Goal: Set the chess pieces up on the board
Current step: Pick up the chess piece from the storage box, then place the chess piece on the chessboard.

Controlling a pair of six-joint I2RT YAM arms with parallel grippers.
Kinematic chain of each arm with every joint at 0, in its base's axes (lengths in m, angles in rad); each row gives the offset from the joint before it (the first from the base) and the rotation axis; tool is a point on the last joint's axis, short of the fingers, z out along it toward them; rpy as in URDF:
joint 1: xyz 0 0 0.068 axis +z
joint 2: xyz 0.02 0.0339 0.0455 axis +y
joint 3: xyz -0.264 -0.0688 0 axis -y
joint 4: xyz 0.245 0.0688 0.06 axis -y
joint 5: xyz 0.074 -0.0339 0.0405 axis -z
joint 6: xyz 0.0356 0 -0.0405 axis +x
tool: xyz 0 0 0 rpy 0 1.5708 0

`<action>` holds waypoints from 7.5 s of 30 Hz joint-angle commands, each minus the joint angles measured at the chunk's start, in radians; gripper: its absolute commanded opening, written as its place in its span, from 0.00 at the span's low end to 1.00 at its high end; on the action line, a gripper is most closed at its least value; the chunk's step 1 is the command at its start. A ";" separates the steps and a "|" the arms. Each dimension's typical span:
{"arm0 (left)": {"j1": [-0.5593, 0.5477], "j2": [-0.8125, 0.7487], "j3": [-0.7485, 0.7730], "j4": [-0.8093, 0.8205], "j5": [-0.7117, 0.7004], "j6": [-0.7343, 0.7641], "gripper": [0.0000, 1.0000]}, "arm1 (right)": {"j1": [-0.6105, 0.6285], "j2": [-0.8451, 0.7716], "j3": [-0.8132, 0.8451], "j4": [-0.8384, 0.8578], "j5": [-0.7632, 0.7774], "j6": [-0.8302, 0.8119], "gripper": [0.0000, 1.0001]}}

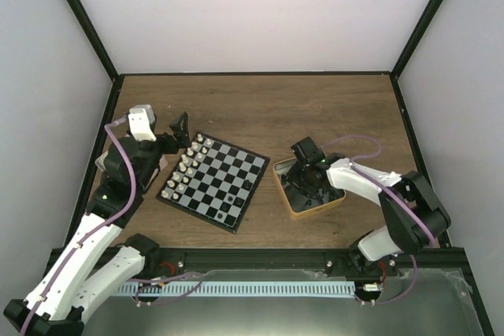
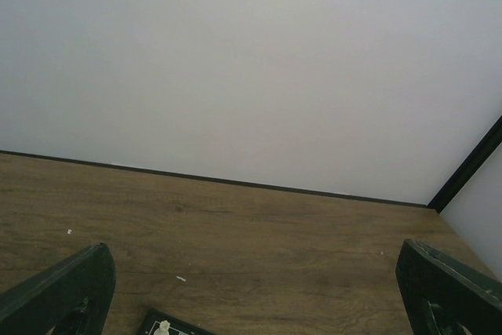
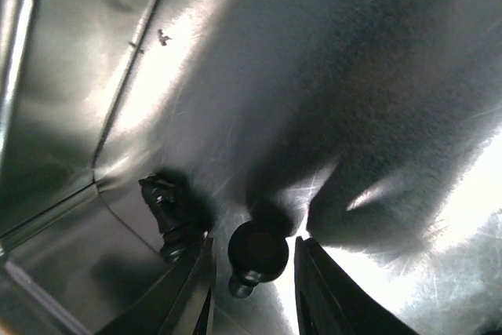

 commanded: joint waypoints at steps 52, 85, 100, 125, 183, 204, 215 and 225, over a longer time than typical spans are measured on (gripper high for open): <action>-0.168 0.388 -0.188 0.458 0.615 -0.457 0.90 | -0.021 -0.369 -0.058 0.329 -0.171 0.238 0.22; -0.287 0.543 -0.196 0.636 0.482 -0.502 0.36 | 0.044 -0.210 -0.126 0.827 -0.361 0.416 0.21; -0.297 0.539 -0.197 0.635 0.495 -0.508 0.09 | 0.046 -0.201 -0.129 0.829 -0.360 0.401 0.22; -0.297 0.848 0.457 -0.652 0.311 -0.104 0.04 | -0.008 -0.488 -0.073 0.145 0.190 -0.131 0.59; -0.337 1.356 0.910 -0.948 0.322 0.067 0.32 | -0.019 -0.494 -0.158 0.196 0.296 -0.224 0.62; -0.336 1.373 0.837 -0.911 0.279 0.052 0.24 | -0.019 -0.502 -0.150 0.174 0.290 -0.217 0.62; -0.336 1.370 0.822 -0.890 0.325 0.072 0.18 | -0.018 -0.493 -0.143 0.172 0.290 -0.211 0.62; -0.335 1.369 0.832 -0.868 0.315 0.060 0.26 | -0.019 -0.487 -0.140 0.170 0.280 -0.226 0.62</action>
